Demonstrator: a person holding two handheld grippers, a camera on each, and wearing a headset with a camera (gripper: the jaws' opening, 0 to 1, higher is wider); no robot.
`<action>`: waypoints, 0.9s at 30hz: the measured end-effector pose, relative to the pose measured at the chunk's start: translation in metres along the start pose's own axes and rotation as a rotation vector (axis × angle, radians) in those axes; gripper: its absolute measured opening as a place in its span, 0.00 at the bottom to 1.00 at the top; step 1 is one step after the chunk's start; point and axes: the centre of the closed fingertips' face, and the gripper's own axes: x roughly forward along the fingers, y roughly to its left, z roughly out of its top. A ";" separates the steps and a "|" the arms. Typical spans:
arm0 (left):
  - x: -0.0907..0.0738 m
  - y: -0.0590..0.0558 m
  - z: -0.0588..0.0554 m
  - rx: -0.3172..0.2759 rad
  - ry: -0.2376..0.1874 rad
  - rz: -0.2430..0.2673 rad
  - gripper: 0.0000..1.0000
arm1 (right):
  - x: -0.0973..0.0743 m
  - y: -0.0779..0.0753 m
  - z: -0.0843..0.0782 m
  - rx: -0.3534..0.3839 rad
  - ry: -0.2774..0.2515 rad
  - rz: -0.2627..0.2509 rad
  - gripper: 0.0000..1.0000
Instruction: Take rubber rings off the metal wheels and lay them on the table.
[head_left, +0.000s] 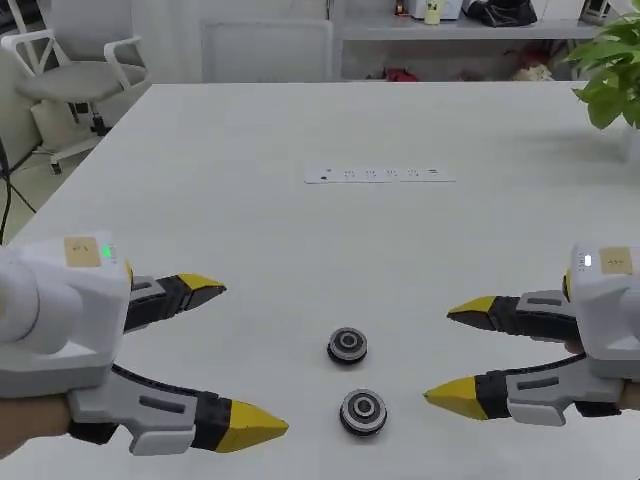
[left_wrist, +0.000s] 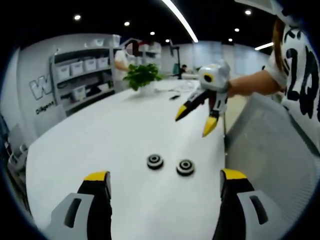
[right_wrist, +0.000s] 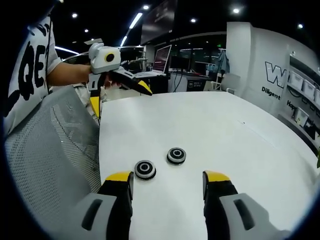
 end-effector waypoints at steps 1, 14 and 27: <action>0.001 0.000 0.000 0.000 0.001 -0.003 0.92 | 0.001 0.001 -0.001 0.000 0.003 0.006 0.52; 0.012 -0.001 -0.003 -0.001 0.014 -0.030 0.91 | 0.010 0.003 -0.010 0.002 0.015 0.025 0.49; 0.025 -0.005 -0.009 -0.001 0.027 -0.056 0.90 | 0.021 0.009 -0.018 -0.012 0.036 0.058 0.43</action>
